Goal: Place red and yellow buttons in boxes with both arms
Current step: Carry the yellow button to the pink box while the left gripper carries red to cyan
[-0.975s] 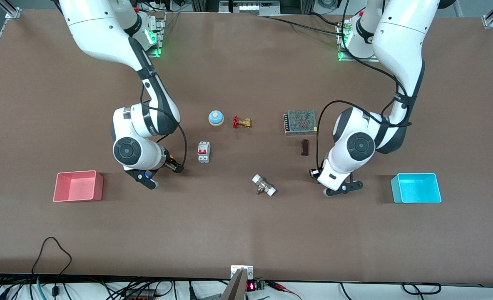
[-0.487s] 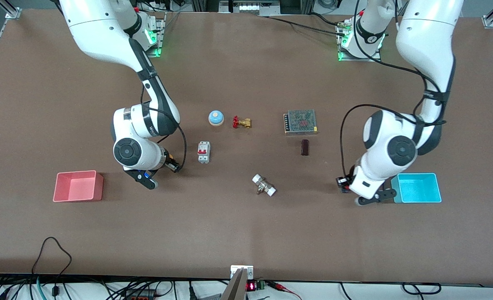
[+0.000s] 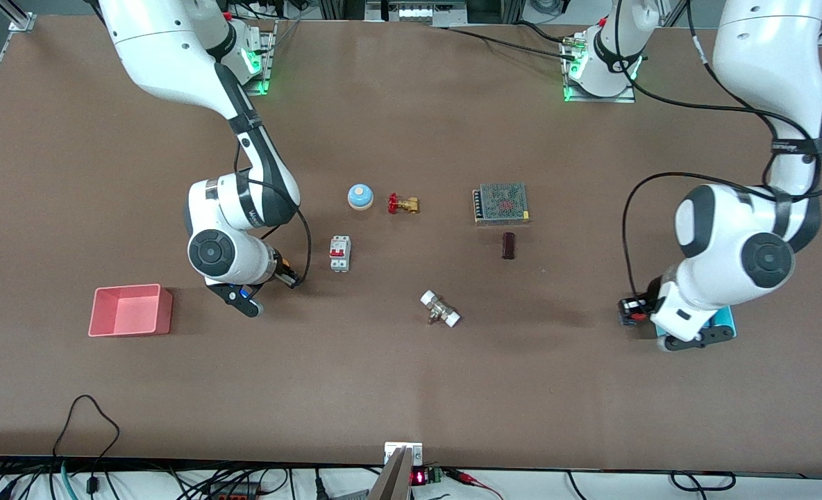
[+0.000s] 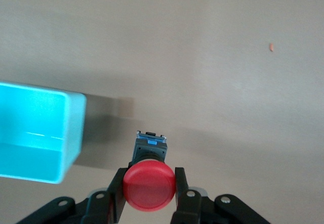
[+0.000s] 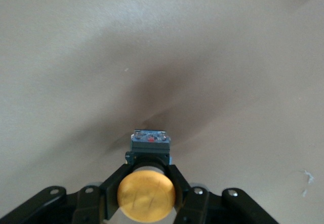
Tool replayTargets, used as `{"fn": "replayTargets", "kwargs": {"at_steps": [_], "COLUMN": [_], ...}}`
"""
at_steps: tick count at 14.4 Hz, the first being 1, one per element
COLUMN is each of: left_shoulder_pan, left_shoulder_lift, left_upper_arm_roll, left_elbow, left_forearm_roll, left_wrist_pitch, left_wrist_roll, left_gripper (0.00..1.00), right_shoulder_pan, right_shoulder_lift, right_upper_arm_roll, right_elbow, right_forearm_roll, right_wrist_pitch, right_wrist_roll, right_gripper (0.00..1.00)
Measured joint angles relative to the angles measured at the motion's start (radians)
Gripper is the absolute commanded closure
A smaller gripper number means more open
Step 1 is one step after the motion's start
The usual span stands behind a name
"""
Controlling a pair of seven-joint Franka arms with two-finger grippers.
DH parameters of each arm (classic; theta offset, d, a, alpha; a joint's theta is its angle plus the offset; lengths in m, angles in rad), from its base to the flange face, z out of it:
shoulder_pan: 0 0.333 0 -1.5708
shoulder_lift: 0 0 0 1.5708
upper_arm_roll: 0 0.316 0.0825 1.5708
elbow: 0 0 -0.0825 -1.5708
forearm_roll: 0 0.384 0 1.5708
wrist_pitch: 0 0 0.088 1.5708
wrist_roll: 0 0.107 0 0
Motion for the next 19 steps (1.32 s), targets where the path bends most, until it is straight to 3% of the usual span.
{"fn": "replayTargets", "kwargs": {"at_steps": [3,5,9,12,19], "left_shoulder_pan": [0.059,0.098,0.165,0.191,0.198], "left_shoulder_lift": [-0.001,-0.003,-0.004,0.003,0.065], "left_upper_arm_roll": [0.001,0.001,0.001,0.001,0.000], "left_elbow": [0.004,0.006,0.005,-0.001,-0.005], "left_forearm_roll": [0.000,0.000,0.000,0.000,0.000], "left_wrist_pitch": [0.000,0.000,-0.007,-0.012,0.005], "left_wrist_roll": [0.095,0.160,0.277,0.314,0.317], "left_gripper": [0.64,0.64,0.64,0.64,0.63], "right_shoulder_pan": [0.000,-0.001,-0.017,-0.069,-0.223], "right_shoulder_lift": [-0.006,-0.027,-0.067,-0.067,-0.057], "right_upper_arm_roll": [-0.004,-0.022,-0.114,-0.156,-0.163], "right_elbow": [0.043,0.075,0.128,0.135,0.145], "right_forearm_roll": [-0.003,-0.026,-0.048,-0.049,-0.081], "right_wrist_pitch": [-0.012,-0.082,-0.182,-0.181,-0.123], "right_wrist_roll": [-0.101,-0.279,-0.592,-0.739,-0.943], "right_gripper": [0.74,0.74,0.74,0.74,0.74]}}
